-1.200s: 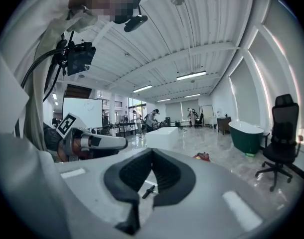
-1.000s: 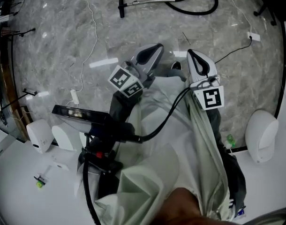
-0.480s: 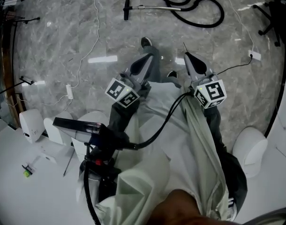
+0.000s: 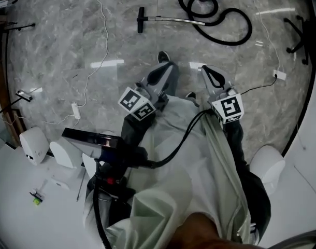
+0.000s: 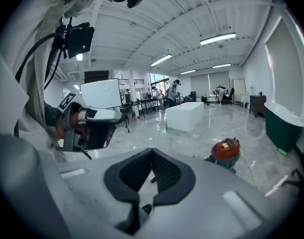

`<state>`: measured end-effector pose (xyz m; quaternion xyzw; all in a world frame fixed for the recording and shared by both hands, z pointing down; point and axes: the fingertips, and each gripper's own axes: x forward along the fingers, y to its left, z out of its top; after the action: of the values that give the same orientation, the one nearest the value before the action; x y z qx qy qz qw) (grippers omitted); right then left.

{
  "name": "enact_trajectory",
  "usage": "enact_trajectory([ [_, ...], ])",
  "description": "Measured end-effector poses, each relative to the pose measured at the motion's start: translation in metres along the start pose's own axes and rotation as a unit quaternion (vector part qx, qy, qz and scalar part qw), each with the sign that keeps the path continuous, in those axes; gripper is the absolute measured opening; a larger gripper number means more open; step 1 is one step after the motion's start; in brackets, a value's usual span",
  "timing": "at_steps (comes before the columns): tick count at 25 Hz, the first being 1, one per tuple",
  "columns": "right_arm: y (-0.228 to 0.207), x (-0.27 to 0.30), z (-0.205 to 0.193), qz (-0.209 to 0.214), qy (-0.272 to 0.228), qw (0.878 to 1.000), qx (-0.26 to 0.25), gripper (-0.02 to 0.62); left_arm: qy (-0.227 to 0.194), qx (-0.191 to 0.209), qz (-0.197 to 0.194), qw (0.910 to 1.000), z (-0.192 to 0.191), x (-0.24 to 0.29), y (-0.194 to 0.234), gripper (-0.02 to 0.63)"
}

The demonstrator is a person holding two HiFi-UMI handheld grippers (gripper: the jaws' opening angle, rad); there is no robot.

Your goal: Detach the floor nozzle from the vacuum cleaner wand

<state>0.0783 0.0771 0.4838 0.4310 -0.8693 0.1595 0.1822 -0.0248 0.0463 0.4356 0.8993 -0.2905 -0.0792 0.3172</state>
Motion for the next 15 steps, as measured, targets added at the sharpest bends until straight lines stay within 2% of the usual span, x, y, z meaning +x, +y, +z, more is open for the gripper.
enact_trajectory([
  [3,-0.016,0.061,0.017,0.017,0.01,0.999,0.026,0.0,0.016,-0.015,0.003,0.9998,0.032,0.014,0.048,-0.008],
  [6,-0.029,0.117,0.031,0.059,-0.01,0.993,0.105,0.0,0.021,-0.014,0.019,0.9995,0.056,0.023,0.095,-0.008],
  [7,-0.033,0.132,0.032,0.065,-0.011,0.991,0.115,0.0,0.018,-0.014,0.029,0.9993,0.06,0.024,0.108,-0.008],
  [9,-0.04,0.157,0.026,0.067,0.004,0.993,0.095,0.011,0.017,-0.018,0.047,0.9986,0.063,0.025,0.129,-0.008],
  [10,-0.044,0.171,0.019,0.071,0.019,0.994,0.078,0.044,0.018,-0.021,0.056,0.9981,0.062,0.027,0.14,-0.008],
  [11,-0.049,0.187,0.01,0.078,0.038,0.994,0.062,0.104,0.018,-0.025,0.064,0.9975,0.058,0.03,0.153,-0.008],
  [12,-0.056,0.204,-0.004,0.087,0.059,0.993,0.046,0.149,0.019,-0.031,0.074,0.9966,0.051,0.034,0.168,-0.008],
  [15,-0.085,0.263,-0.068,0.103,0.126,0.987,-0.004,0.19,0.023,-0.052,0.118,0.9914,0.011,0.039,0.224,-0.008],
])
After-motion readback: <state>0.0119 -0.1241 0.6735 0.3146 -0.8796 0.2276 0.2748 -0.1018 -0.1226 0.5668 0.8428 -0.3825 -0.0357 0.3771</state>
